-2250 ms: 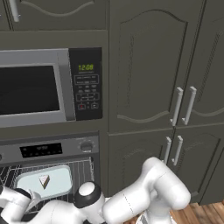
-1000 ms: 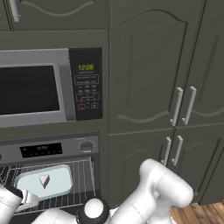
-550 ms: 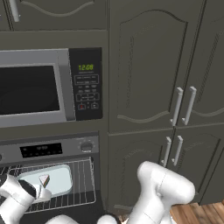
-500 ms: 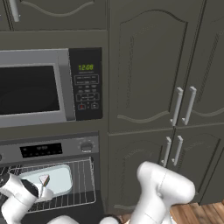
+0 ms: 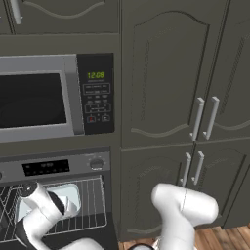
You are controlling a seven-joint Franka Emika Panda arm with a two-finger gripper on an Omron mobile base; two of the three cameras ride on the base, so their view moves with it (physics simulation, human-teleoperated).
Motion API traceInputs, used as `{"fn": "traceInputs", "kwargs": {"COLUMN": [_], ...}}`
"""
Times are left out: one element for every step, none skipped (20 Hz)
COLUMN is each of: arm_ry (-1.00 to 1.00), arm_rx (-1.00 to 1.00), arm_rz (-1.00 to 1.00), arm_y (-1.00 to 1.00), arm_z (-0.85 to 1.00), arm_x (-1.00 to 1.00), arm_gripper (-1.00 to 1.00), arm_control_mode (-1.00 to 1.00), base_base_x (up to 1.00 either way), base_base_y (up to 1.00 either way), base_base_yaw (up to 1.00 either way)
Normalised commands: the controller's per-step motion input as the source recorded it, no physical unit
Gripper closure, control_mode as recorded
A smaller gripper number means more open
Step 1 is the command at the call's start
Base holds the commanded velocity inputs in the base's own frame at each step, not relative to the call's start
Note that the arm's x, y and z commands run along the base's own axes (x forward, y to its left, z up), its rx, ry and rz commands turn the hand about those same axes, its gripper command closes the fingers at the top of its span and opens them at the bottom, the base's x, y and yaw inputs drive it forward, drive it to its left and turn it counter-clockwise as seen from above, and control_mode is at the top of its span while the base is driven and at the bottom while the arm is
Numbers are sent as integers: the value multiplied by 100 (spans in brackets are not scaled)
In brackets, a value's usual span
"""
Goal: Take the baked cake out of the oven and place it on the plate for cooling. Then close the oven door.
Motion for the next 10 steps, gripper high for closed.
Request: {"fn": "traceInputs", "kwargs": {"arm_ry": [7, 10, 12, 14, 17, 17, 10, 5, 1, 0], "arm_rx": [0, 0, 0, 0, 0, 0, 0, 0, 0, 0], "arm_rz": [10, 9, 7, 7, 8, 9, 12, 13, 12, 12], "arm_y": [-28, -28, -31, -27, -22, -18, -14, -14, -16, -14], "arm_z": [34, 29, 29, 31, 32, 35, 35, 26, 10, 0], "arm_x": [12, 17, 26, 27, 28, 28, 26, 23, 20, 18], "arm_gripper": [-100, -100, -100, -100, -100, -100, -100, -100, -100, -100], "arm_control_mode": [-100, -100, -100, -100, -100, -100, -100, -100, -100, -100], "base_base_x": [0, 0, 0, 0, 0, 0, 0, 0, 0, 0], "base_base_y": [0, 0, 0, 0, 0, 0, 0, 0, 0, 0], "base_base_yaw": [0, 0, 0, 0, 0, 0, 0, 0, 0, 0]}}
